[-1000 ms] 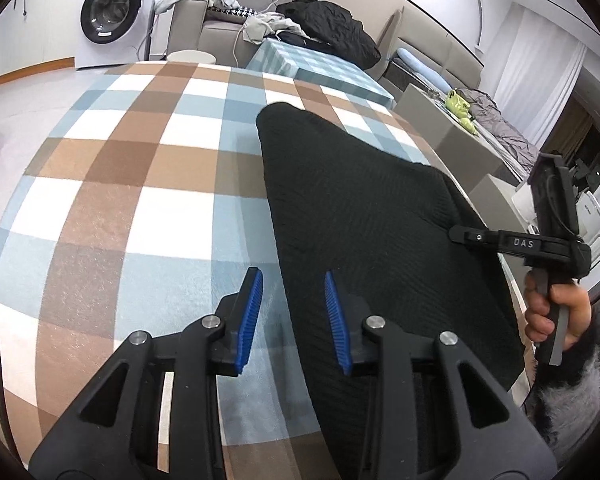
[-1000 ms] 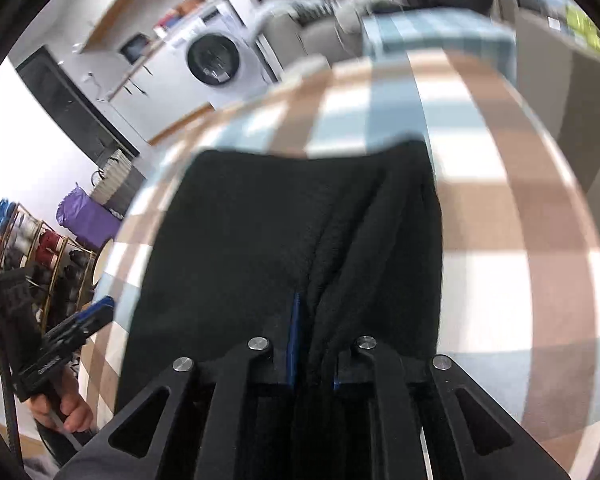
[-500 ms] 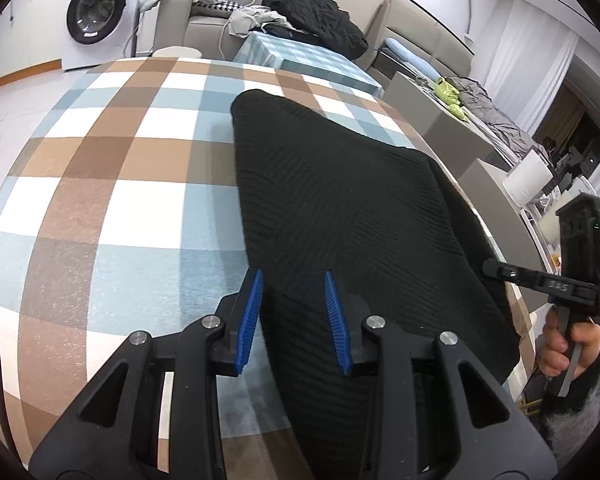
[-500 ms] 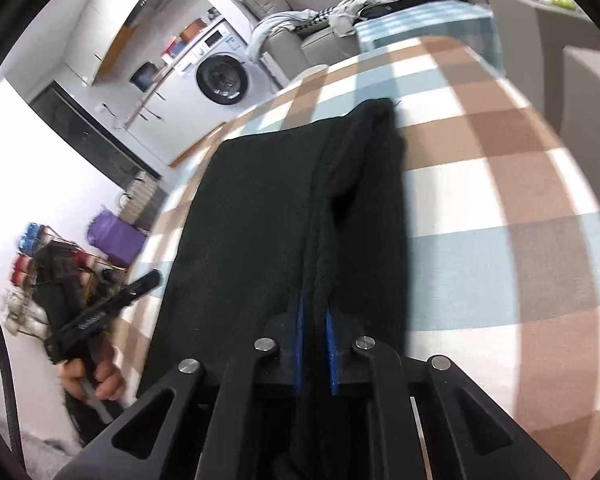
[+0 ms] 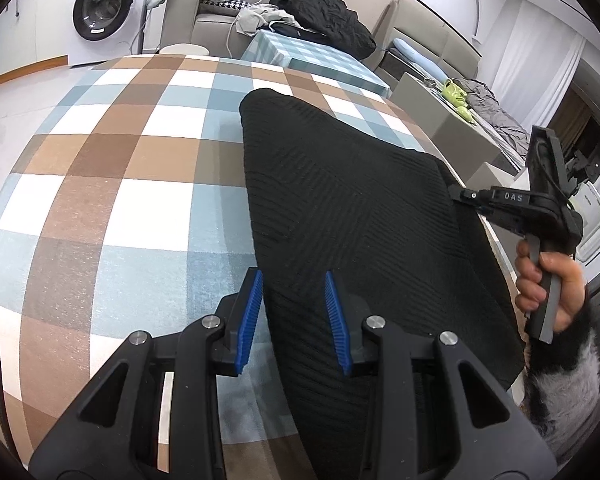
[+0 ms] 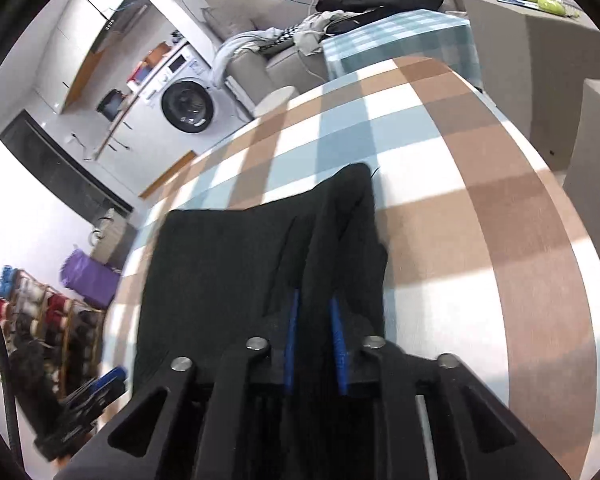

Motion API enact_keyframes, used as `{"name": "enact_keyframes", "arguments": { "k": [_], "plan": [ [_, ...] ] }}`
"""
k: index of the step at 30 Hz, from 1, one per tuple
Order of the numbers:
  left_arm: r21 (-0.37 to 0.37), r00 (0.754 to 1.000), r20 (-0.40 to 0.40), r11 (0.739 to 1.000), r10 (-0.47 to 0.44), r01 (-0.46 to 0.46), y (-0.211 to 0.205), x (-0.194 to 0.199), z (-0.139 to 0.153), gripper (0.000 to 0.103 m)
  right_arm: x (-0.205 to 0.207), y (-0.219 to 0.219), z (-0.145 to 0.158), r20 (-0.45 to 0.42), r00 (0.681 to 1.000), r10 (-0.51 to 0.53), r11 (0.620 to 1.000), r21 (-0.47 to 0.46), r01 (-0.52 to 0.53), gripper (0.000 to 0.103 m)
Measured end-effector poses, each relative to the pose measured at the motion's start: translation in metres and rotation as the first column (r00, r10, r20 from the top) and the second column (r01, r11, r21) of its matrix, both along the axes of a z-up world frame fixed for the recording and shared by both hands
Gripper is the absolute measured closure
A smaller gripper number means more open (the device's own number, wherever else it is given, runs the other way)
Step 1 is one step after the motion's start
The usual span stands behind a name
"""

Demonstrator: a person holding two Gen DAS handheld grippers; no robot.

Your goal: Fold small clothes

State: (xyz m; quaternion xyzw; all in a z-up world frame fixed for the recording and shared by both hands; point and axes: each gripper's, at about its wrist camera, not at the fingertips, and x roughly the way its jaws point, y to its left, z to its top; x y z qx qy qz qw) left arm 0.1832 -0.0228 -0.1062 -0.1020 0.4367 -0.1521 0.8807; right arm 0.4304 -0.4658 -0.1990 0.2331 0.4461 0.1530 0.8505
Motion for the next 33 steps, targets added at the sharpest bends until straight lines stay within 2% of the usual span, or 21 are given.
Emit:
{"name": "enact_keyframes", "arguments": {
  "k": [1, 3, 4, 5, 7, 9, 10, 11, 13, 15, 17, 18, 19, 21, 23, 24, 25, 27, 28, 30, 33],
  "plan": [
    [0.0, 1.0, 0.001, 1.0, 0.0, 0.0, 0.001, 0.0, 0.0, 0.074, 0.002, 0.001, 0.003, 0.012, 1.0, 0.003, 1.0, -0.006, -0.003, 0.097],
    [0.002, 1.0, 0.0, 1.0, 0.002, -0.002, 0.002, 0.001, -0.001, 0.074, -0.003, 0.006, 0.018, 0.115, 0.992, 0.053, 0.999, -0.001, -0.053, 0.098],
    [0.001, 1.0, -0.002, 1.0, 0.003, -0.003, 0.003, 0.002, -0.001, 0.074, -0.007, 0.008, 0.025, 0.155, 0.986, 0.064, 0.998, -0.03, -0.06, 0.098],
    [-0.001, 1.0, -0.005, 1.0, 0.004, -0.004, 0.003, 0.003, -0.002, 0.074, -0.008, 0.01, 0.027, 0.16, 0.985, 0.061, 0.995, -0.085, -0.048, 0.098],
    [-0.001, 1.0, -0.008, 1.0, 0.003, -0.003, 0.004, 0.004, -0.004, 0.074, 0.0, 0.008, 0.015, 0.083, 0.996, 0.038, 0.992, -0.122, -0.028, 0.097],
    [0.003, 1.0, -0.01, 1.0, 0.004, -0.004, 0.003, 0.004, -0.005, 0.074, 0.006, 0.001, 0.001, 0.001, 1.0, 0.01, 0.994, -0.11, -0.009, 0.097],
    [0.001, 1.0, -0.01, 1.0, 0.003, -0.003, 0.003, 0.003, -0.004, 0.074, 0.004, -0.004, -0.001, -0.005, 1.0, 0.0, 0.997, -0.073, 0.0, 0.094],
    [-0.001, 1.0, -0.01, 1.0, 0.003, -0.003, 0.003, 0.003, -0.004, 0.074, -0.002, -0.008, 0.004, 0.01, 1.0, -0.013, 0.999, -0.051, 0.014, 0.093],
    [-0.002, 1.0, -0.01, 1.0, 0.001, -0.001, 0.003, 0.003, -0.005, 0.074, -0.013, -0.011, 0.017, 0.041, 0.999, -0.034, 0.997, -0.067, 0.037, 0.092],
    [0.001, 1.0, -0.009, 1.0, 0.0, 0.0, 0.002, 0.003, -0.005, 0.074, -0.024, -0.009, 0.031, 0.083, 0.996, -0.012, 0.999, -0.038, 0.015, 0.091],
    [-0.002, 1.0, -0.011, 1.0, -0.002, 0.002, 0.001, 0.003, -0.004, 0.074, -0.03, 0.0, 0.039, 0.095, 0.995, 0.041, 0.999, -0.017, -0.04, 0.084],
    [-0.002, 1.0, -0.01, 1.0, -0.003, 0.003, 0.001, 0.003, -0.004, 0.074, -0.031, 0.005, 0.04, 0.091, 0.994, 0.065, 0.998, -0.008, -0.064, 0.075],
    [-0.001, 1.0, -0.009, 1.0, -0.004, 0.004, 0.0, 0.002, -0.004, 0.074, -0.031, 0.012, 0.039, 0.083, 0.992, 0.096, 0.995, -0.001, -0.096, 0.073],
    [-0.001, 1.0, -0.01, 1.0, -0.007, 0.007, 0.0, 0.001, -0.004, 0.074, -0.028, 0.025, 0.03, 0.05, 0.991, 0.128, 0.992, -0.028, -0.126, 0.073],
    [0.002, 1.0, -0.007, 1.0, -0.009, 0.009, -0.001, 0.0, -0.003, 0.074, -0.019, 0.035, 0.011, -0.021, 0.988, 0.153, 0.988, -0.031, -0.154, 0.073],
    [0.004, 1.0, -0.006, 1.0, -0.009, 0.009, -0.001, -0.001, -0.002, 0.074, -0.018, 0.036, 0.005, -0.033, 0.987, 0.155, 0.987, -0.032, -0.156, 0.078],
    [0.006, 1.0, -0.003, 1.0, -0.01, 0.01, -0.001, -0.002, -0.001, 0.074, -0.017, 0.038, 0.003, -0.032, 0.988, 0.148, 0.988, -0.047, -0.149, 0.091],
    [0.01, 1.0, 0.002, 1.0, -0.01, 0.01, 0.0, -0.003, 0.001, 0.074, -0.02, 0.039, 0.014, 0.047, 0.985, 0.167, 0.986, -0.021, -0.166, 0.096],
    [0.011, 1.0, 0.004, 1.0, -0.011, 0.011, 0.0, -0.004, 0.002, 0.074, -0.025, 0.039, 0.027, 0.112, 0.98, 0.167, 0.986, -0.031, -0.164, 0.096],
    [0.007, 1.0, 0.006, 1.0, -0.014, 0.014, -0.001, -0.006, 0.003, 0.074, -0.026, 0.039, 0.033, 0.117, 0.981, 0.152, 0.986, -0.084, -0.142, 0.096],
    [0.01, 1.0, 0.009, 1.0, -0.025, 0.025, -0.004, -0.009, 0.004, 0.074, -0.015, 0.038, 0.012, -0.002, 0.994, 0.113, 0.983, -0.147, -0.112, 0.092]
  ]
}}
